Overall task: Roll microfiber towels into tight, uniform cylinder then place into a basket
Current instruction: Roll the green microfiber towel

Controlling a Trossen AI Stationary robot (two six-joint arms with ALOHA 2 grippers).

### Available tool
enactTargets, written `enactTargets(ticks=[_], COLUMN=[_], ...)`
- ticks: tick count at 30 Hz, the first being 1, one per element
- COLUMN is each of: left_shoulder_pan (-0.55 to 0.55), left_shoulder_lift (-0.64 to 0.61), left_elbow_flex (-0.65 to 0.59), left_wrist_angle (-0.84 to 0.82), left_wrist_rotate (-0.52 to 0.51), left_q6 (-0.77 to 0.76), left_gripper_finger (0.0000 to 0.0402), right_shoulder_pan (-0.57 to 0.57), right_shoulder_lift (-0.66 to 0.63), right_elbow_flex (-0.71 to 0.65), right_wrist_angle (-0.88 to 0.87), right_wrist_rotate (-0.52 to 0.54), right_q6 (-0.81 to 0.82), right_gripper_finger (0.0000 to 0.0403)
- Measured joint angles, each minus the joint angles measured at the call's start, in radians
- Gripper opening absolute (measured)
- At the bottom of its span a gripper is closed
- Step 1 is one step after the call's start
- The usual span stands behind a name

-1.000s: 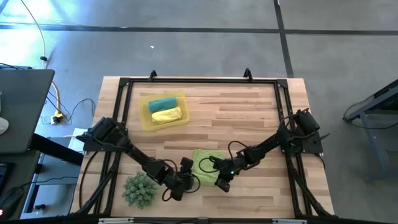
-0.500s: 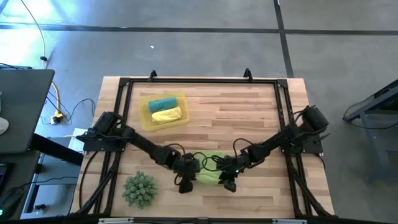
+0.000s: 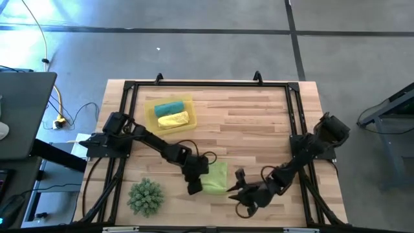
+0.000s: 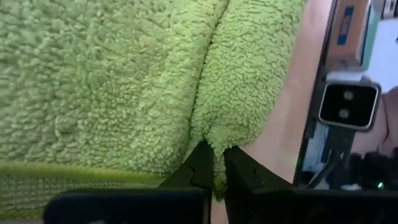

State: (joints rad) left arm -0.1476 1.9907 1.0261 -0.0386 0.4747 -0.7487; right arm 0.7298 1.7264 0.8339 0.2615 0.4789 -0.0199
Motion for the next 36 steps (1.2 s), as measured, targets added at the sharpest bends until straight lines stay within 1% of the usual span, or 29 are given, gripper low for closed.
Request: enactTargets(ticks=[4,10,16,21,24,28,31,36], left_shoulder_pan=[0.028,0.036,0.035,0.035,0.035,0.035,0.035,0.035], left_shoulder_lift=[0.000,0.000,0.000,0.000,0.000,0.000,0.000,0.000], left_elbow_flex=[-0.001,-0.001,-0.001,0.000,0.000,0.000,0.000,0.000], left_wrist_angle=[-0.004,-0.007,-0.009,-0.009,-0.009,-0.009,-0.009,-0.008], left_wrist_rotate=[-0.006,-0.030,-0.032,-0.036,-0.037,-0.037,-0.038,-0.038], left_q6=[-0.043,-0.083,-0.090,-0.089,-0.087,-0.071,-0.070,-0.067], left_gripper_finger=[0.0003,0.0002,0.0003,0.0005,0.0006,0.0006,0.0006,0.0007], right_shoulder_pan=[0.006,-0.019,-0.040,-0.058,-0.054,-0.022,-0.010,-0.043], right_shoulder_lift=[0.058,0.138,0.143,0.142,0.140,0.122,0.127,0.152], right_elbow_flex=[0.001,0.001,0.001,0.001,0.001,0.005,0.005,0.004], right_wrist_angle=[0.067,0.079,0.059,0.041,0.059,0.119,0.076,-0.014], right_wrist_rotate=[0.026,0.028,0.125,0.069,0.068,0.069,0.080,0.106], right_q6=[-0.044,-0.036,-0.068,-0.059,-0.068,-0.070,-0.051,0.041], right_gripper_finger=[0.0116,0.0116,0.0116,0.0116,0.0116,0.0116,0.0116,0.0116])
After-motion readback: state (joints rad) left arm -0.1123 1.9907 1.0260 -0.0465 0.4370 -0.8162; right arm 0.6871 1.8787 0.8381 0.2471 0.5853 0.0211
